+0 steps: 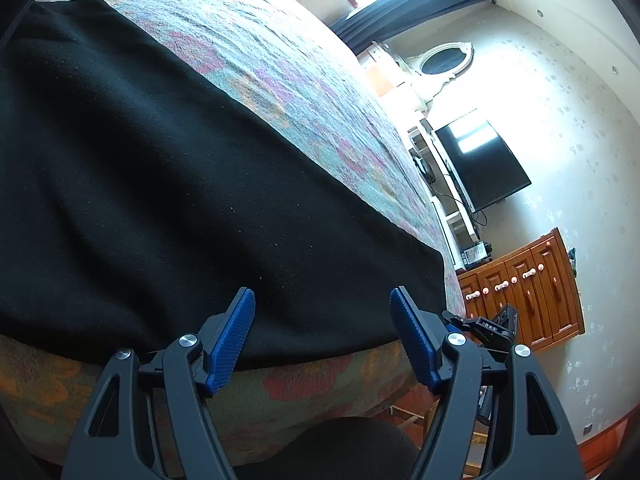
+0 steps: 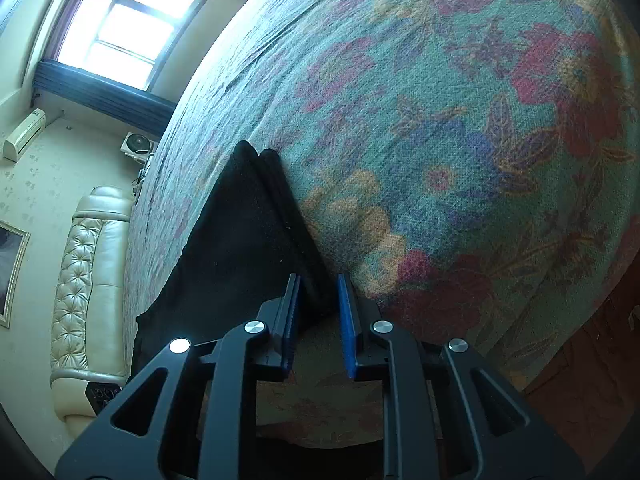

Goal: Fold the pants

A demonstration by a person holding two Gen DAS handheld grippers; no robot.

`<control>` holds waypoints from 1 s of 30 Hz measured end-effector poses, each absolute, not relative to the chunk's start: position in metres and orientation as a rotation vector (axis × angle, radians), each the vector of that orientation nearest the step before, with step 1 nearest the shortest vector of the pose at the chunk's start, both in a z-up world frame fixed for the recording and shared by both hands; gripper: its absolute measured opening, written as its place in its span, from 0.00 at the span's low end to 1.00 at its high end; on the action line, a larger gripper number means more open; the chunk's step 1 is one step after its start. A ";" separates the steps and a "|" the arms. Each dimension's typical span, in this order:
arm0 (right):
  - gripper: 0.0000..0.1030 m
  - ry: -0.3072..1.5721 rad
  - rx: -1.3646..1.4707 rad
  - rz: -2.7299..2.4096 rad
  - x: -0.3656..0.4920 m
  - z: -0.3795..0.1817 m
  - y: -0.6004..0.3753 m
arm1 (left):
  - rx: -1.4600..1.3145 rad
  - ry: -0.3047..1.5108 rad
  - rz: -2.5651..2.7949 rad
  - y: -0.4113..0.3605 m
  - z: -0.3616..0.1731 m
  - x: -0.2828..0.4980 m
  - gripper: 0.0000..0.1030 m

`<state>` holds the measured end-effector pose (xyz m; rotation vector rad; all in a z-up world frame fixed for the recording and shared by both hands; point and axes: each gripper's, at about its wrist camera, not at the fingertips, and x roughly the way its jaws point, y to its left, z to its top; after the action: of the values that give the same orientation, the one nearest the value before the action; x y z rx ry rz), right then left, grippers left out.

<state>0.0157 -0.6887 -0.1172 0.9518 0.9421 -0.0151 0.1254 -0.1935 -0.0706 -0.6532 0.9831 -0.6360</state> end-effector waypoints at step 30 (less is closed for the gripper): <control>0.80 1.081 0.850 0.336 0.104 -0.107 -0.685 | -0.434 0.889 -0.607 -0.173 -0.031 0.134 0.81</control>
<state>0.1043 -0.6851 -0.1067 0.8502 1.0806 0.3356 0.1340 -0.1732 -0.0315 -0.4338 0.8892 -0.6066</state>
